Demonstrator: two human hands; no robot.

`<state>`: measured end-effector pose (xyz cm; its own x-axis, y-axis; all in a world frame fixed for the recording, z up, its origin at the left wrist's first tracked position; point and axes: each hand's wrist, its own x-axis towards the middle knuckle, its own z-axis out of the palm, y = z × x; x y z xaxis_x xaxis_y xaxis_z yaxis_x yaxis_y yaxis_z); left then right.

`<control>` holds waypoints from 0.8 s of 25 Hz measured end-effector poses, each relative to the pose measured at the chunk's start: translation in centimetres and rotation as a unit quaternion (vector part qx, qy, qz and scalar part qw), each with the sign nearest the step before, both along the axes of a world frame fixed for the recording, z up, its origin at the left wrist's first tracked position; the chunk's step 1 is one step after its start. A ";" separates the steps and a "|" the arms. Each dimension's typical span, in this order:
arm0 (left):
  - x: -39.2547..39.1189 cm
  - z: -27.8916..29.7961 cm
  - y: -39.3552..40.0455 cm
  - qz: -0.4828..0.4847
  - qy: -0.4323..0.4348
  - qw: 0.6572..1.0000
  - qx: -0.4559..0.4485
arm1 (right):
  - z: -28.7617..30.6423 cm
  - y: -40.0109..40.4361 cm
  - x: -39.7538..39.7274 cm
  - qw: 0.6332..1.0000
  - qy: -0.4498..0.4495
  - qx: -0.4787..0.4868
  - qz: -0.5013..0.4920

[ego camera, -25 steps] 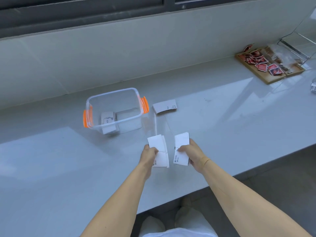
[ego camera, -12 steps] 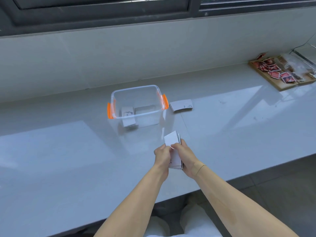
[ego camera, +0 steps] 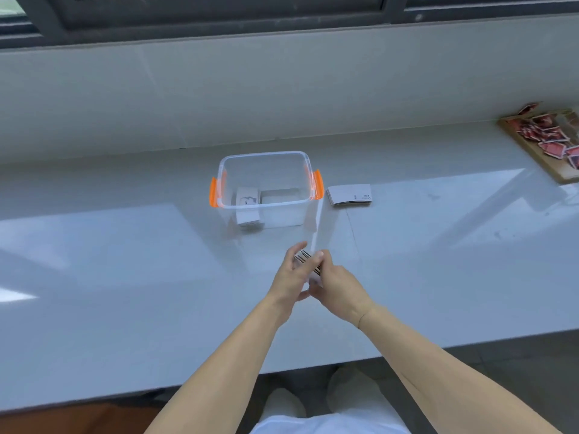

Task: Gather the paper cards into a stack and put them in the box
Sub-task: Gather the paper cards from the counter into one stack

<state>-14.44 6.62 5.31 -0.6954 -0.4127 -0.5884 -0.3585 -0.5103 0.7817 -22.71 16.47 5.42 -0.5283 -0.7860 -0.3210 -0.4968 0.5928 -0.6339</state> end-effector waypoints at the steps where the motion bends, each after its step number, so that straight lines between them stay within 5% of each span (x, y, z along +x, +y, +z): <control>1: -0.1 -0.5 0.3 0.009 -0.004 1.000 -0.006 | -0.2 0.0 -0.4 1.000 0.013 0.007 0.022; 11: -1.2 -4.0 1.9 0.168 -0.021 0.985 -0.017 | -3.4 2.8 -3.7 0.981 0.171 0.021 0.088; 15: -0.3 -5.7 2.7 0.063 -0.152 0.955 -0.247 | -5.4 3.3 -3.7 0.966 0.218 0.034 0.133; 20: 0.7 -7.7 2.4 -0.011 -0.160 0.927 -0.338 | -6.9 3.0 -3.8 0.946 0.268 0.057 0.175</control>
